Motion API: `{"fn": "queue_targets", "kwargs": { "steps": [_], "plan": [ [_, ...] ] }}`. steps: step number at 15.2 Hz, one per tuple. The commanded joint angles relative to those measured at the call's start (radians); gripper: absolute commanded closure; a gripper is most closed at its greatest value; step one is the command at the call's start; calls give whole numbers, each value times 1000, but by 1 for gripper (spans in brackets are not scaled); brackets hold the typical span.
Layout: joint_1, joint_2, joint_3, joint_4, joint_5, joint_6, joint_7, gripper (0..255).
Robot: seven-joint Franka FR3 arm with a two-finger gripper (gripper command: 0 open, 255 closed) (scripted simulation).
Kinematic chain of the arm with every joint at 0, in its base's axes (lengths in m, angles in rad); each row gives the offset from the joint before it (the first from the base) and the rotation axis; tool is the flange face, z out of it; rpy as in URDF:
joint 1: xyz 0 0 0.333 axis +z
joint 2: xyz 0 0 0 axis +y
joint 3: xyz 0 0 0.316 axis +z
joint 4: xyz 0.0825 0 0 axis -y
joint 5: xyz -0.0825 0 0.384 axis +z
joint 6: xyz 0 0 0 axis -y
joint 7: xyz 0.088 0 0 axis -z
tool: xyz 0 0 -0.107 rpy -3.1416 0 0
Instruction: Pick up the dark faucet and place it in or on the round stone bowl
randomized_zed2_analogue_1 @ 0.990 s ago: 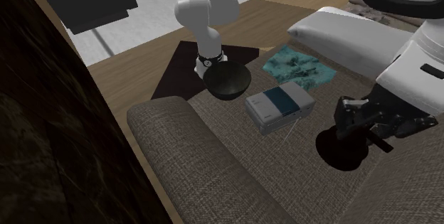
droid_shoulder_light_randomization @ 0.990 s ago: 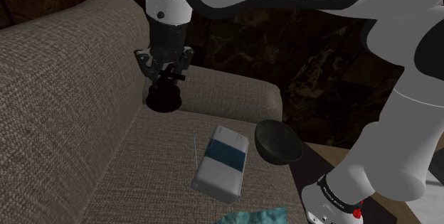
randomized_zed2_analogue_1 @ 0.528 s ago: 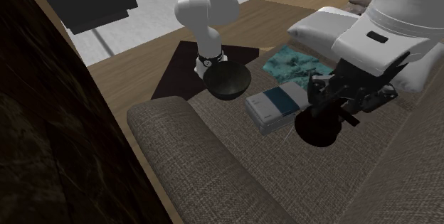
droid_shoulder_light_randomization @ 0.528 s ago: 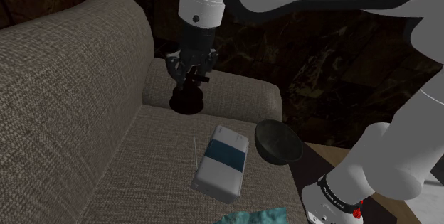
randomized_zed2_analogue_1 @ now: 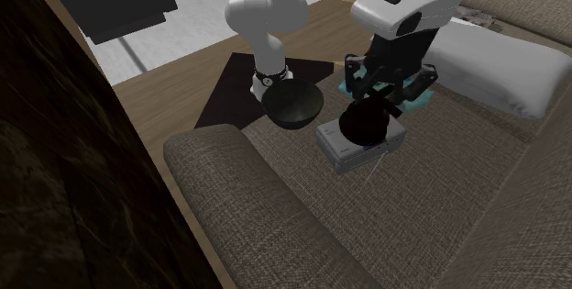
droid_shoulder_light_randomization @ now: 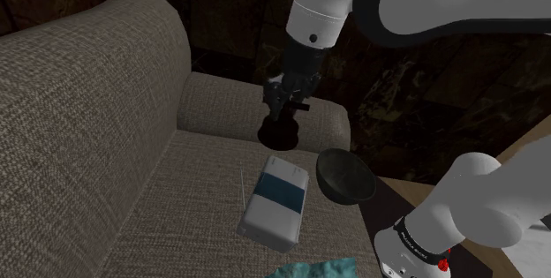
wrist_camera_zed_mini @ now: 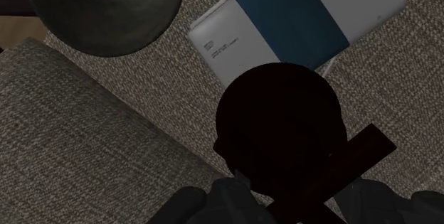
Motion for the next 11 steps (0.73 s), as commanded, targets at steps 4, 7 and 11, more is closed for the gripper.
{"fn": "queue_targets", "kwargs": {
  "steps": [4, 7, 11],
  "plan": [
    [12, -208, -70, -172, 46, -33, -88, 255],
    [23, -330, -112, -260, 55, -68, -130, 255],
    [34, -492, -170, -363, 49, -131, -180, 255]
  ]
}}
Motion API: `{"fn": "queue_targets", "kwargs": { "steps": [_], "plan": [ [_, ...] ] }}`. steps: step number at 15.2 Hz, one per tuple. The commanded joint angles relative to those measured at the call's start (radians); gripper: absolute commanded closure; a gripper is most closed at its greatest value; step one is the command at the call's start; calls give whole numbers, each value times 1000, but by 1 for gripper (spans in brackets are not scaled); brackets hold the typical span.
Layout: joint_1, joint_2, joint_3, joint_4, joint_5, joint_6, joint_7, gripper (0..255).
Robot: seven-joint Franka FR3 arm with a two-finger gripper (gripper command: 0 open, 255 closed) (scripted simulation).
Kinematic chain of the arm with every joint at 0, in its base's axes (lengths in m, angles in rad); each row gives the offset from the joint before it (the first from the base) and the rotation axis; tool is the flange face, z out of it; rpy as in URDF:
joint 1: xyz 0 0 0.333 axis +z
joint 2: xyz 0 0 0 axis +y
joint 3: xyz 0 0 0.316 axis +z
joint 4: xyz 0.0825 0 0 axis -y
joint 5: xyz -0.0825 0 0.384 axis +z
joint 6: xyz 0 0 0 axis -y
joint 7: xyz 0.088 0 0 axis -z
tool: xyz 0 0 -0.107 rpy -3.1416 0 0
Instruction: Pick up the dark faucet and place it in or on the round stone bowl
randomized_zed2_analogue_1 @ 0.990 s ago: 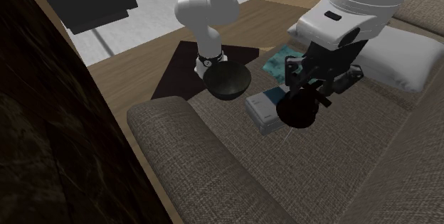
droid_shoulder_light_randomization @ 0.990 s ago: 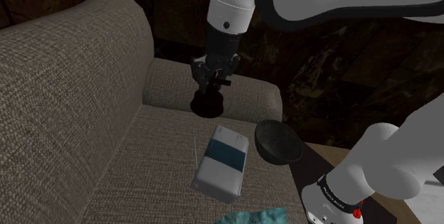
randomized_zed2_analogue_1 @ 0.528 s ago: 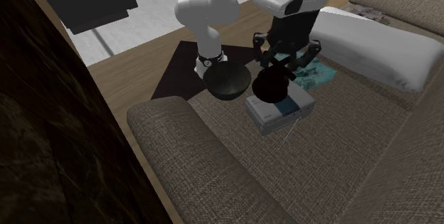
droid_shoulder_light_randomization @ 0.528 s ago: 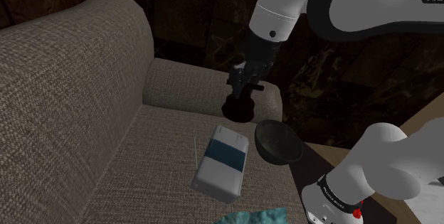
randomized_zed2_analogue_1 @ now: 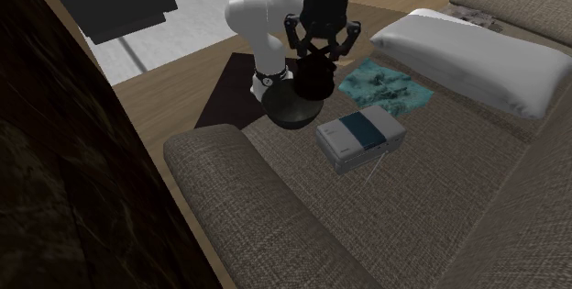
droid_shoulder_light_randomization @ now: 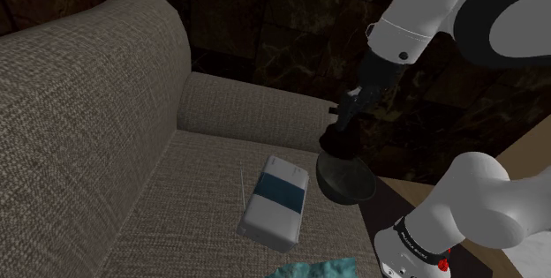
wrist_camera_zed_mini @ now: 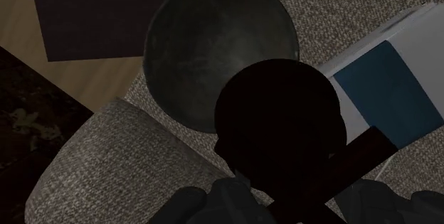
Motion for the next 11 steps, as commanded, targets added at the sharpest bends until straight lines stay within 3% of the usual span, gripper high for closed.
{"fn": "queue_targets", "kwargs": {
  "steps": [1, 4, 11],
  "plan": [
    [3, -71, -26, -41, -7, -32, -23, 255],
    [5, -220, -82, -114, -33, -111, -65, 255],
    [13, -239, -71, -217, -22, -27, -64, 255]
  ]
}}
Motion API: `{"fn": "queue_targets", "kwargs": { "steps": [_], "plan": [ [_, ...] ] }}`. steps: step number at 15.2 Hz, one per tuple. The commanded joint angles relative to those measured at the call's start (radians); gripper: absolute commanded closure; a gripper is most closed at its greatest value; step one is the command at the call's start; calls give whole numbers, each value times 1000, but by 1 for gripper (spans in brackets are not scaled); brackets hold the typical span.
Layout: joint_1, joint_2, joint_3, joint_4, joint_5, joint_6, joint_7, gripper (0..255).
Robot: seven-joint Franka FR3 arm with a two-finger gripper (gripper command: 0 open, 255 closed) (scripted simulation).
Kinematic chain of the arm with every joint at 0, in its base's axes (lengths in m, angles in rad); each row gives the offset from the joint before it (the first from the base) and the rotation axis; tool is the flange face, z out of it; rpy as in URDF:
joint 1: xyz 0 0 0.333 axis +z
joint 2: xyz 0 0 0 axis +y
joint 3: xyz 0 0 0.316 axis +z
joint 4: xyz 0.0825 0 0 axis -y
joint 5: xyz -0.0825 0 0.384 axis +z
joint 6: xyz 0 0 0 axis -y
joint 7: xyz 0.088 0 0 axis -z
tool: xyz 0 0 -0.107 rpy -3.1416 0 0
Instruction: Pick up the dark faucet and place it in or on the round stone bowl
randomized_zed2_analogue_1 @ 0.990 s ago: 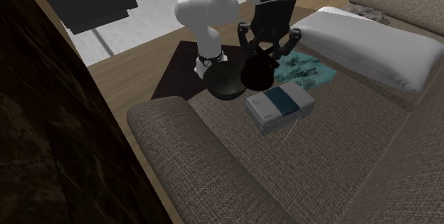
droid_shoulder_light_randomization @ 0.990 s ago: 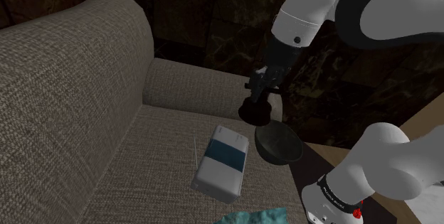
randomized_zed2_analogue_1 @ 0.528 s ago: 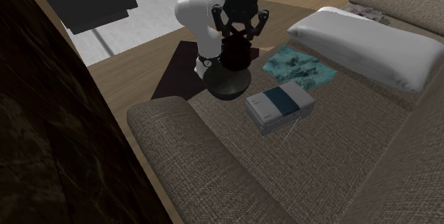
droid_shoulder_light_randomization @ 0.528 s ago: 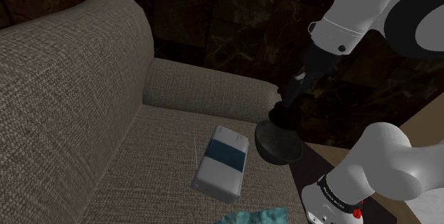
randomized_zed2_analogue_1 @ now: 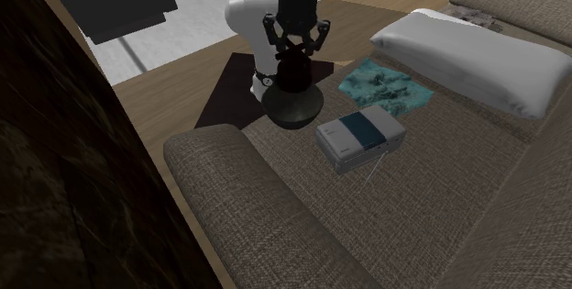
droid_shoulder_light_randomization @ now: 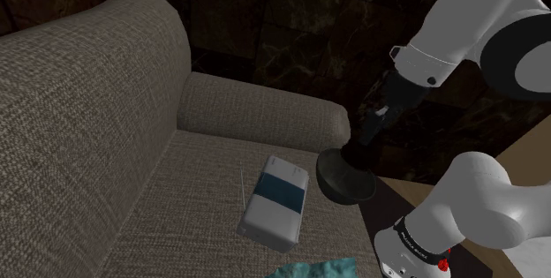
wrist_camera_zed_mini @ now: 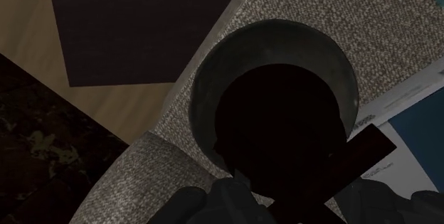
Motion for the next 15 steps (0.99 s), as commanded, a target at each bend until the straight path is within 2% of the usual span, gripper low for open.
{"fn": "queue_targets", "kwargs": {
  "steps": [1, 10, 15],
  "plan": [
    [1, -2, 3, -30, 3, 28, -1, 255],
    [11, -7, 20, -152, 20, 146, 1, 255],
    [12, -7, 20, -156, 21, 150, 1, 255]
  ]
}}
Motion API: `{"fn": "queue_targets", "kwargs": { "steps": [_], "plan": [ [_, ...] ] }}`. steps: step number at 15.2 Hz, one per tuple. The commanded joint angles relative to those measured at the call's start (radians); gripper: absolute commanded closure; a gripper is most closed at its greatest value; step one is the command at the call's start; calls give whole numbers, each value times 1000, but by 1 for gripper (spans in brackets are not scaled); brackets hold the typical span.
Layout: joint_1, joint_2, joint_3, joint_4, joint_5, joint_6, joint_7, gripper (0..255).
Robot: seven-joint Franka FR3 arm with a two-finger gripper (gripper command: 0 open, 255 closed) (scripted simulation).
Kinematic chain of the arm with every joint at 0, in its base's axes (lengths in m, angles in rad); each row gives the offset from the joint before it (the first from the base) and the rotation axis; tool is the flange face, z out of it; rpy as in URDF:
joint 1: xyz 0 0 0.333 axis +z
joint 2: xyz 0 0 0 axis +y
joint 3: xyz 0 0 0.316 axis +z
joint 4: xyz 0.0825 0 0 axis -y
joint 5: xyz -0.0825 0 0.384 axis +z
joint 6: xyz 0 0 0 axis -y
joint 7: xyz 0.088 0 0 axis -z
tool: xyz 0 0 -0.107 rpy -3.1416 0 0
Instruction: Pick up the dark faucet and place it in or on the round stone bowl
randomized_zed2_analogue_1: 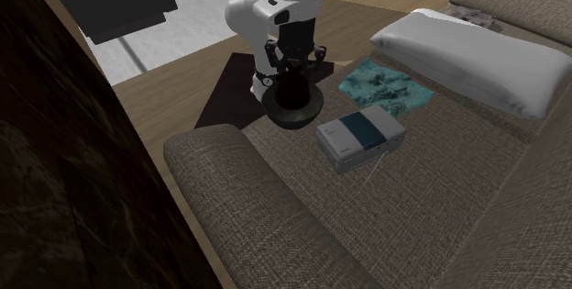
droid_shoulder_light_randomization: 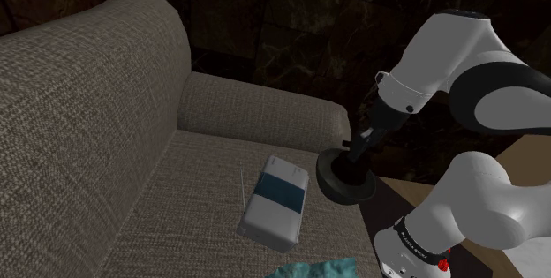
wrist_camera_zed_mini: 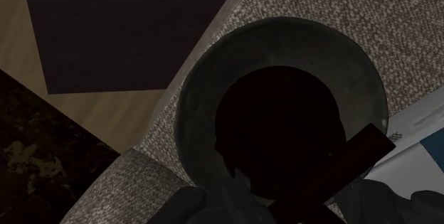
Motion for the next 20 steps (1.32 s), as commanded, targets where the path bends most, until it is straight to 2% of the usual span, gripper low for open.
{"fn": "queue_targets", "kwargs": {
  "steps": [1, 3, 4, 9, 13, 20],
  "plan": [
    [0, 0, 0, 0, 0, 1, 0, 255],
    [0, 0, 0, 0, 0, 1, 0, 255],
    [0, 0, 0, 0, 0, 1, 0, 0],
    [0, 0, 0, 0, 0, 1, 0, 0],
    [-8, -1, -15, 126, -16, -126, 2, 0],
    [-8, -1, -15, 126, -16, -126, 2, 0]
  ]
}}
